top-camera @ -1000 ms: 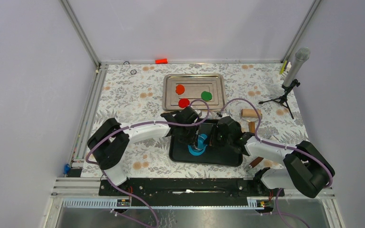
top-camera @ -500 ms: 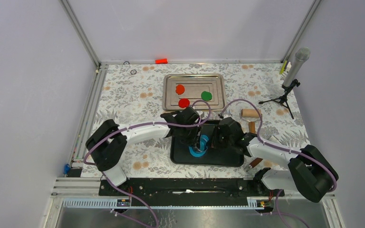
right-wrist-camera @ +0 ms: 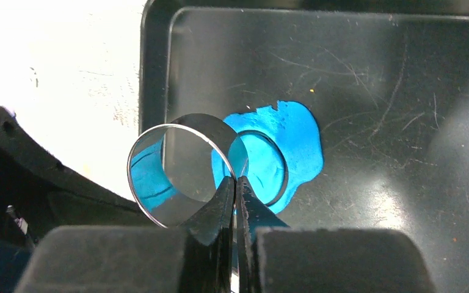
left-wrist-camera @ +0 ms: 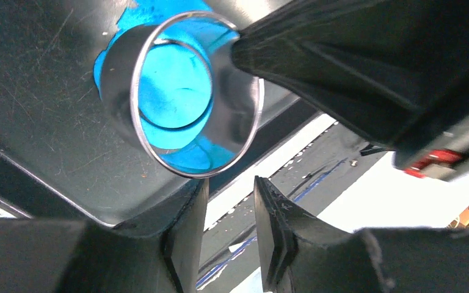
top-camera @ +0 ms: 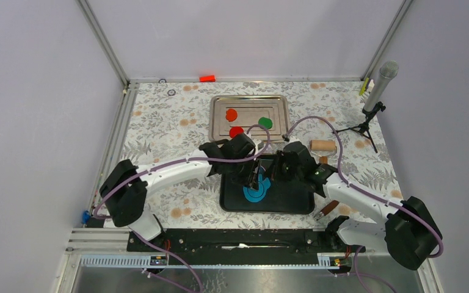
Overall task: Roll out the dumpling wrappers from the dough
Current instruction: Pick up the dumpling mold from the dumpling wrapper, then place the dumpling mold at the center of the board.
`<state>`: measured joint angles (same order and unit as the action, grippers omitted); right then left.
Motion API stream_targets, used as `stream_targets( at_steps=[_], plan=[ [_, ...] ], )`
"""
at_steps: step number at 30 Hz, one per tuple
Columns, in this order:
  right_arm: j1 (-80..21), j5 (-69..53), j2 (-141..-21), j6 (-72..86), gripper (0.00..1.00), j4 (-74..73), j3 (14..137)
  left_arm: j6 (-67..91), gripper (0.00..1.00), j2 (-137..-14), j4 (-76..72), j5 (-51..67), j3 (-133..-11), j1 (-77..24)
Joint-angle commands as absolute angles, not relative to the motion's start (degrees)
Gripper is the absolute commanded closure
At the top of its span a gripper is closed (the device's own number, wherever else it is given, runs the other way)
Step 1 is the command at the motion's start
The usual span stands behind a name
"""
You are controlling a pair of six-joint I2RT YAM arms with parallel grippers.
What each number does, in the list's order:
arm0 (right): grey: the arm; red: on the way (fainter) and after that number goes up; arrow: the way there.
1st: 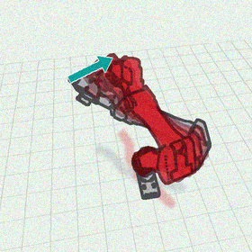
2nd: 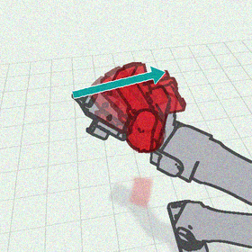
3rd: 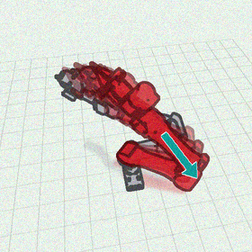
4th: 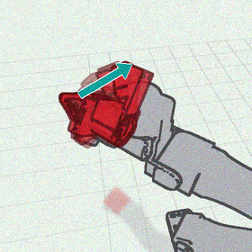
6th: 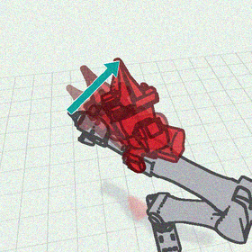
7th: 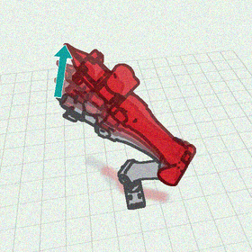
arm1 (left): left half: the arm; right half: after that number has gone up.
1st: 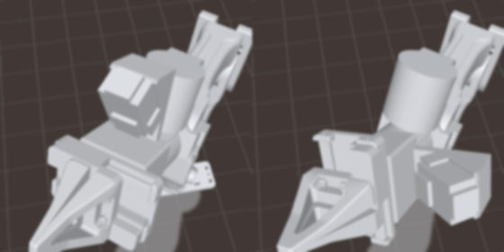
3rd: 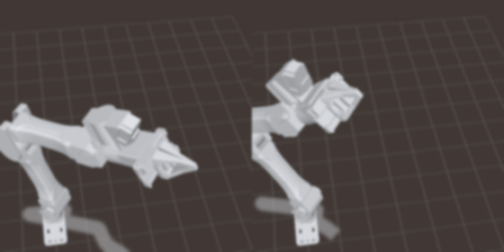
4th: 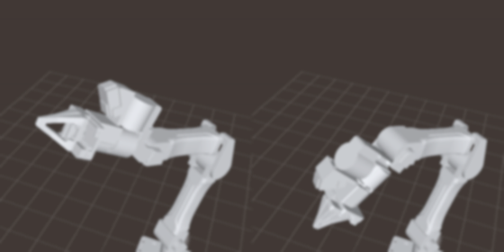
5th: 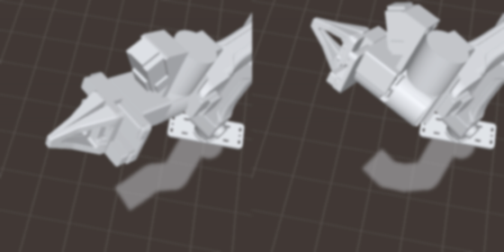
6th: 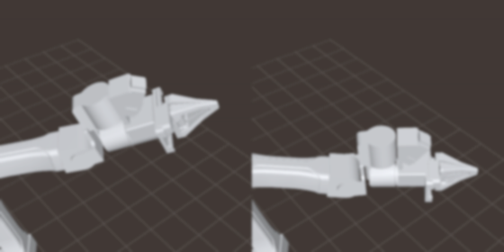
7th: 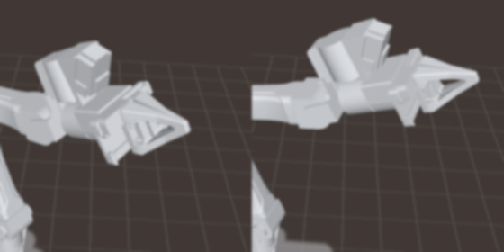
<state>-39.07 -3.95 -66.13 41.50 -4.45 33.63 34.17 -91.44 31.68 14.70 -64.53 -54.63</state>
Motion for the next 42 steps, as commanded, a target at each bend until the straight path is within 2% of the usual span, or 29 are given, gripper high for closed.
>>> stream_targets(
  at_steps=[1, 13, 20, 25, 27, 28, 33, 42],
  plan=[
    [-39.4, -2.9, -66.1, 40.5, 1.0, -5.7, 37.7, 34.2, 0.63, -86.7, 32.4, 14.0, -68.3, -54.6],
    [-39.5, -3.5, -69.5, 40.9, 1.0, -5.6, 40.0, 32.5, 0.59, -75.7, 36.8, 12.5, -70.1, -53.7],
    [-39.4, -5.5, -71.7, 41.5, 1.0, -4.3, 41.0, 32.3, 0.44, -70.3, 39.4, 11.2, -67.7, -51.6],
    [-39.5, -7.5, -74.4, 41.9, 1.0, -1.7, 42.2, 33.4, 0.31, -63.0, 40.8, 9.9, -61.6, -43.4],
    [-39.7, -9.4, -77.5, 41.8, 1.0, -1.0, 44.5, 34.4, 0.28, -58.8, 38.2, 13.5, -56.8, -38.4],
    [-40.0, -9.9, -79.2, 41.7, 1.0, -0.9, 45.9, 35.3, 0.21, -56.5, 37.2, 14.6, -54.4, -35.9],
    [-42.5, -10.9, -87.2, 41.2, 1.0, -0.6, 53.4, 39.2, 0.18, -47.4, 37.9, 14.0, -48.2, -28.2],
    [-45.9, -9.9, -102.2, 38.8, 1.0, -0.5, 68.9, 42.4, 0.12, -37.3, 46.5, 6.4, -48.6, -26.2]
  ],
)
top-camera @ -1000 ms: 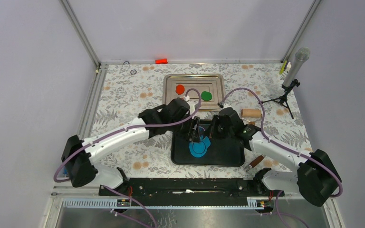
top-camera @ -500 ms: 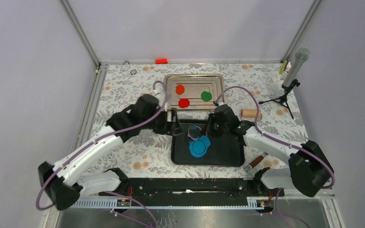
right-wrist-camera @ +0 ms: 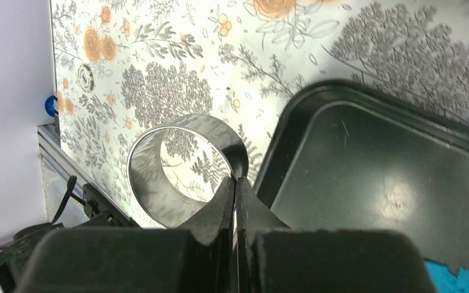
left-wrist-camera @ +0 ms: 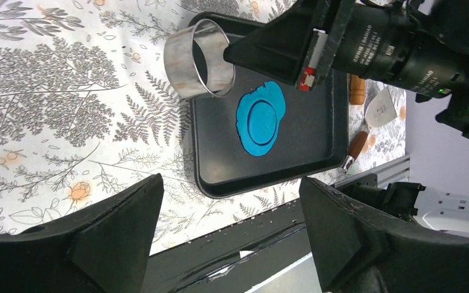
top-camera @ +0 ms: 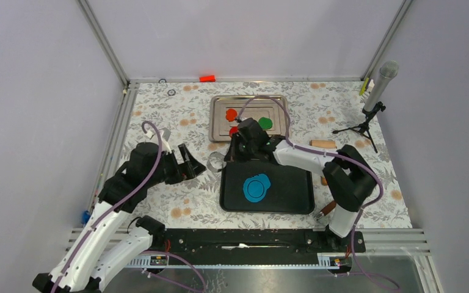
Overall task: Roll out the dumpling wrappers from the dough
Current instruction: Place the dumpling mold at the center of the board.
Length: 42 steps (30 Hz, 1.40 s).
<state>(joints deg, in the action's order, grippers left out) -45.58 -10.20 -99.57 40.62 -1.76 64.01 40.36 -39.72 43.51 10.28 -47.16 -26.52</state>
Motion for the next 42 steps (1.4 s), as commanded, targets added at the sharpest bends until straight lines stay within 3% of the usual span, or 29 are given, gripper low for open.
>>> stream_targets(
  at_steps=[1, 15, 17, 23, 24, 26, 27, 30, 33, 36, 38, 42],
  plan=[
    [-45.9, -9.3, -102.4, 38.4, 1.0, -0.6, 69.6, 42.6, 0.12, -36.8, 46.9, 6.2, -48.7, -26.2],
    [-47.7, -9.5, -119.5, 37.0, 1.0, -6.7, 91.6, 46.1, 0.09, -32.4, 51.0, 1.1, -50.9, -26.2],
    [-48.3, -7.3, -122.9, 38.1, 1.0, -7.4, 96.4, 46.2, 0.03, -31.3, 53.6, 0.3, -52.0, -26.2],
    [-49.2, -0.4, -137.2, 39.2, 1.0, -16.8, 120.3, 47.0, 0.01, -28.5, 57.8, -2.5, -53.4, -26.2],
    [-49.2, 1.0, -139.8, 39.5, 0.92, -19.1, 124.9, 47.4, 0.01, -28.1, 58.1, -2.5, -53.4, -26.2],
    [-49.2, 0.3, -145.5, 39.6, 0.57, -24.3, 135.7, 48.2, 0.01, -27.3, 58.3, -2.2, -53.1, -26.2],
    [-49.2, -1.5, -148.7, 39.6, 0.46, -27.3, 141.3, 48.4, 0.01, -26.7, 58.4, -2.2, -52.9, -26.2],
    [-49.2, -3.6, -151.0, 39.0, 0.28, -32.3, 151.1, 48.8, 0.01, -25.5, 58.8, -3.1, -52.3, -26.2],
    [-49.0, -3.6, -145.6, 36.8, 0.24, -32.5, 148.6, 48.6, 0.01, -25.1, 58.7, -4.2, -52.1, -26.2],
    [-48.3, -3.4, -135.4, 33.1, 0.22, -31.8, 138.6, 48.4, 0.01, -25.9, 58.4, -5.7, -52.1, -26.2],
    [-47.7, -3.0, -126.0, 29.6, 0.22, -28.0, 126.3, 46.9, 0.02, -26.8, 57.0, -5.1, -51.2, -26.2],
    [-43.9, -8.5, -101.7, 28.7, 0.24, -7.1, 88.4, 40.6, 0.06, -33.8, 55.7, 3.1, -50.4, -26.3]
  ],
)
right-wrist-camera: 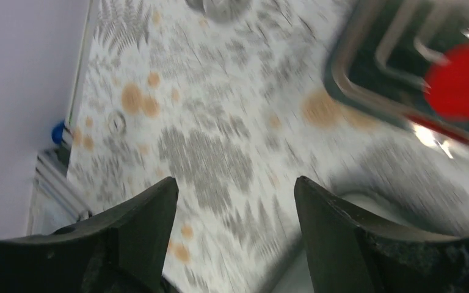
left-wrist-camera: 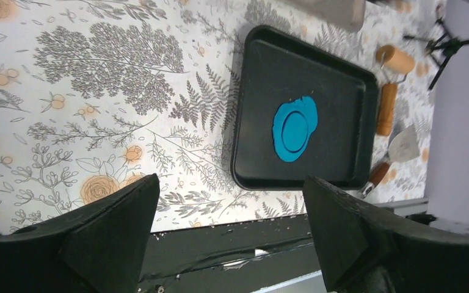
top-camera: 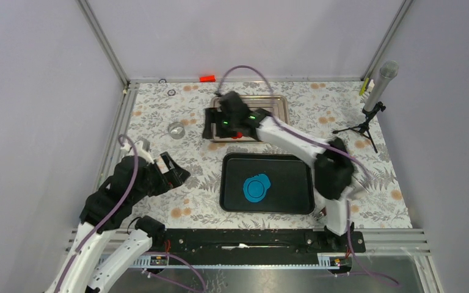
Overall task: Roll out the dumpling wrappers from the dough
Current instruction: Place the dumpling mold at the center of the board, then remove the dumpling wrapper from the work surface.
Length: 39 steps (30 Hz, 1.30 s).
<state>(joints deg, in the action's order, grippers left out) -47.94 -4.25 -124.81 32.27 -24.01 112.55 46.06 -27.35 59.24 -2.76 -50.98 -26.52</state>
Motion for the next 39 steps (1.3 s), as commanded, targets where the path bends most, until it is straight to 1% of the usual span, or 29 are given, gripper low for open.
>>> stream_targets(
  at_steps=[1, 2, 3, 5, 7, 11, 12, 14, 16, 19, 23, 28, 30, 34, 36, 39],
  plan=[
    [-42.4, -8.6, -95.5, 30.1, 0.25, -2.9, 78.6, 40.1, 0.08, -35.6, 54.6, 5.0, -49.6, -26.3],
    [-40.4, -8.6, -90.1, 31.9, 0.33, 0.1, 67.8, 40.0, 0.09, -36.6, 52.5, 7.4, -48.3, -26.6],
    [-38.4, -8.4, -85.4, 32.7, 0.38, 1.5, 61.6, 40.6, 0.1, -37.3, 50.2, 9.1, -46.7, -27.0],
    [-35.0, -7.2, -77.0, 33.3, 0.49, -1.3, 50.5, 42.8, 0.11, -38.4, 44.9, 12.0, -43.5, -27.9],
    [-33.6, -4.5, -69.3, 33.5, 0.58, -5.4, 41.8, 44.4, 0.14, -40.4, 40.7, 13.5, -40.6, -29.4],
    [-33.2, -2.4, -57.0, 36.7, 0.64, -12.3, 30.5, 45.8, 0.18, -47.9, 34.9, 11.6, -36.9, -35.0],
    [-33.0, -3.7, -55.4, 37.8, 0.67, -12.4, 27.9, 46.2, 0.18, -49.6, 33.2, 11.0, -36.0, -36.2],
    [-32.4, -7.0, -54.1, 40.1, 0.77, -11.5, 24.0, 47.2, 0.19, -53.9, 30.5, 9.9, -34.8, -37.9],
    [-32.4, -8.4, -54.0, 42.9, 0.82, -9.8, 21.5, 48.0, 0.21, -58.3, 27.7, 9.3, -33.8, -38.9],
    [-32.4, -9.5, -54.8, 46.1, 0.82, -4.4, 19.0, 48.4, 0.23, -64.0, 22.2, 8.8, -33.0, -41.1],
    [-32.3, -11.0, -60.7, 45.3, 0.83, -0.8, 20.6, 47.6, 0.25, -70.2, 22.3, 4.8, -34.9, -44.7],
    [-32.3, -13.4, -67.6, 48.5, 0.83, 6.5, 20.7, 48.1, 0.28, -72.9, 20.0, 2.5, -34.3, -46.2],
    [-32.3, -12.6, -69.6, 51.0, 0.83, 7.6, 20.2, 48.5, 0.31, -73.5, 19.2, 1.8, -33.8, -46.3],
    [-32.3, -10.2, -68.4, 57.8, 0.72, 13.4, 15.9, 48.9, 0.43, -74.4, 18.4, 0.5, -32.9, -46.4],
    [-32.3, -8.5, -67.1, 59.9, 0.71, 14.3, 14.4, 48.7, 0.46, -75.2, 18.4, 0.3, -32.9, -46.3],
    [-32.3, -7.6, -66.7, 60.7, 0.72, 15.1, 13.5, 48.7, 0.47, -76.2, 18.5, 0.3, -33.0, -46.4]
  ],
)
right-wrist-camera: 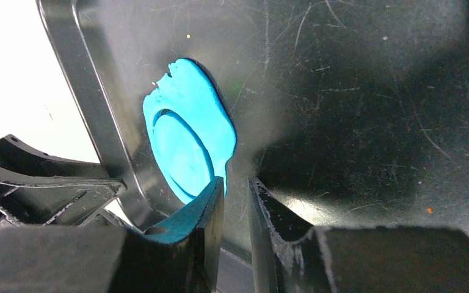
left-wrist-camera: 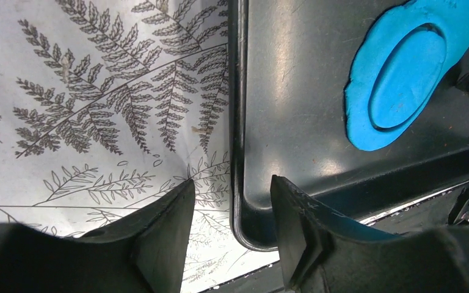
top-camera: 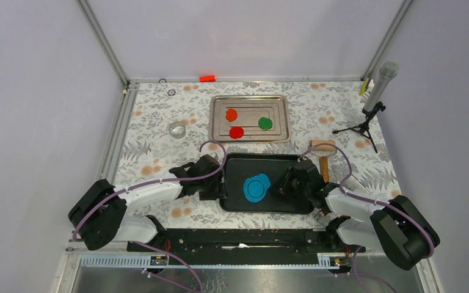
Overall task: Roll out the dumpling wrappers from the dough
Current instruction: Remove the dumpling wrapper from the work surface.
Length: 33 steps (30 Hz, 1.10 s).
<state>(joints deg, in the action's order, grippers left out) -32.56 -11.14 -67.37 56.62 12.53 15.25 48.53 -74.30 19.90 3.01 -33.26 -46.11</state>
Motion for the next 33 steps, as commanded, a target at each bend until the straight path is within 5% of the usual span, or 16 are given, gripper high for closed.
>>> stream_targets(
  at_steps=[1, 33],
  plan=[
    [-32.3, -7.8, -67.4, 60.7, 0.72, 15.1, 13.6, 48.7, 0.47, -76.5, 18.4, 0.3, -33.0, -46.4],
    [-31.3, -4.2, -77.6, 66.3, 0.71, 27.5, 16.9, 46.4, 0.43, -80.0, 15.4, 3.3, -32.3, -46.4]
  ],
)
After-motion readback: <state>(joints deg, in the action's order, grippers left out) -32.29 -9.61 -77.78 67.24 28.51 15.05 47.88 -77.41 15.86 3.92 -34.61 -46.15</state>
